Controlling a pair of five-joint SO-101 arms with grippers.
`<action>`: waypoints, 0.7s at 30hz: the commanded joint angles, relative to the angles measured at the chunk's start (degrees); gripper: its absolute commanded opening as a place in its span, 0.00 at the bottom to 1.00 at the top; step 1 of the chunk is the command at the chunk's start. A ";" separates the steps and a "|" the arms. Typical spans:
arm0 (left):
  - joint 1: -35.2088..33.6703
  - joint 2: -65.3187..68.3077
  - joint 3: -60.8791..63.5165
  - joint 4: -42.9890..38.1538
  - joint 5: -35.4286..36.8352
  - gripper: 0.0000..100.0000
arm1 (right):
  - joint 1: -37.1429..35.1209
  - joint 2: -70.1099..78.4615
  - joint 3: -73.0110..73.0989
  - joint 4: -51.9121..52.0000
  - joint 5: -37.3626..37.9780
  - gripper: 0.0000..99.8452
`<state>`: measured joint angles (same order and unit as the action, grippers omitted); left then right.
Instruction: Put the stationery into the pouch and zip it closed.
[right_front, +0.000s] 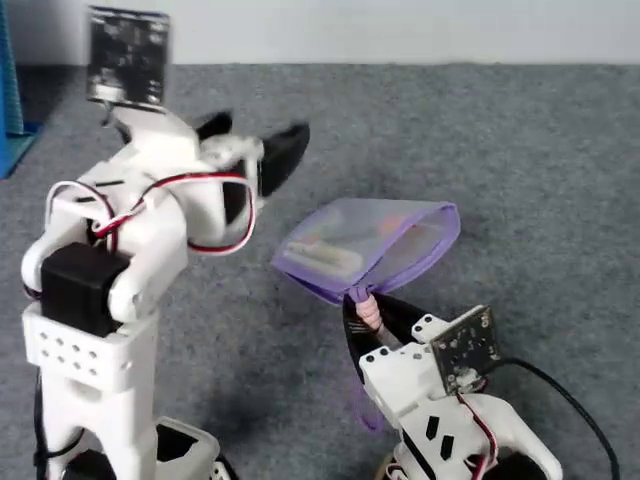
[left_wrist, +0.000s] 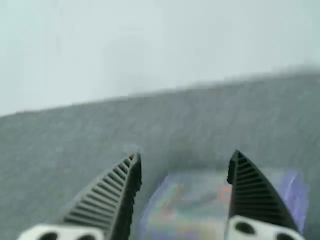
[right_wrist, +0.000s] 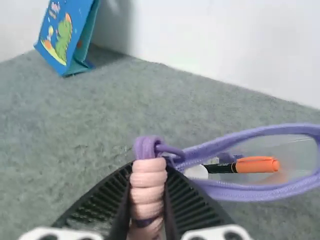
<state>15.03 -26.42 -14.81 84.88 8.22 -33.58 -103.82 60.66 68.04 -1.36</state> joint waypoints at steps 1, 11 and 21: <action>-0.53 -2.11 -2.77 9.23 -7.21 0.27 | -0.13 -0.31 -3.69 -0.31 2.73 0.01; 2.46 -6.77 12.09 15.56 -22.86 0.27 | 6.64 -0.31 -4.40 -1.80 3.43 0.01; 16.70 -22.68 37.14 7.21 -23.03 0.27 | 6.64 -0.31 -4.57 -1.54 3.43 0.01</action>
<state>28.66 -44.09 16.92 96.48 -14.20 -27.34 -103.82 60.66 67.87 1.36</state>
